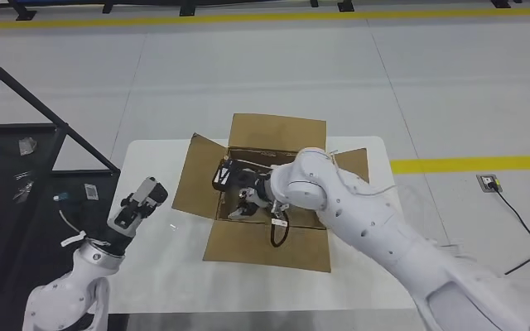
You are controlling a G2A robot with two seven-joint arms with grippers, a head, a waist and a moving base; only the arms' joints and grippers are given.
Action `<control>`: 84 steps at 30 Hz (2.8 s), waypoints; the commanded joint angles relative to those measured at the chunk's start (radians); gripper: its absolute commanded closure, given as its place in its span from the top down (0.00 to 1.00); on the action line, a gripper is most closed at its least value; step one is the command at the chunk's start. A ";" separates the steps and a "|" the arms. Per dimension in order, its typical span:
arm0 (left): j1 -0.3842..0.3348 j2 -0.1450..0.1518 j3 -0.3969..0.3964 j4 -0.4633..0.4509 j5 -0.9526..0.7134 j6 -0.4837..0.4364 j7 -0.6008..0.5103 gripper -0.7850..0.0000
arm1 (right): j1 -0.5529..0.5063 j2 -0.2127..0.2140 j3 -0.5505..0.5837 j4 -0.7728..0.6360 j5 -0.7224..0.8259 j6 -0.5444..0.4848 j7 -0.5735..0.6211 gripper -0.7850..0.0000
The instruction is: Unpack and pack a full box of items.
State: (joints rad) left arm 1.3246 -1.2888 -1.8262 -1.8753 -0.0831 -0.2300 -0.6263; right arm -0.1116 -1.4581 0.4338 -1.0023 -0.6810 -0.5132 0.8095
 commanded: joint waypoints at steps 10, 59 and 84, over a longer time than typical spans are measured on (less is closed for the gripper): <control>0.016 0.010 -0.021 0.017 -0.048 0.055 0.055 1.00 | 0.060 -0.218 -0.134 0.480 -0.052 -0.036 -0.229 1.00; -0.061 0.053 0.116 0.123 0.247 0.182 0.067 0.86 | 0.007 -0.359 -0.170 0.749 -0.237 0.058 -0.437 1.00; -0.082 0.074 0.172 0.157 0.267 0.181 0.009 0.00 | 0.008 -0.378 -0.117 0.805 -0.245 0.010 -0.451 1.00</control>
State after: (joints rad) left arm 1.2430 -1.2162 -1.6542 -1.7198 0.1846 -0.0459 -0.6101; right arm -0.1038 -1.8359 0.3158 -0.1981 -0.9230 -0.4971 0.3601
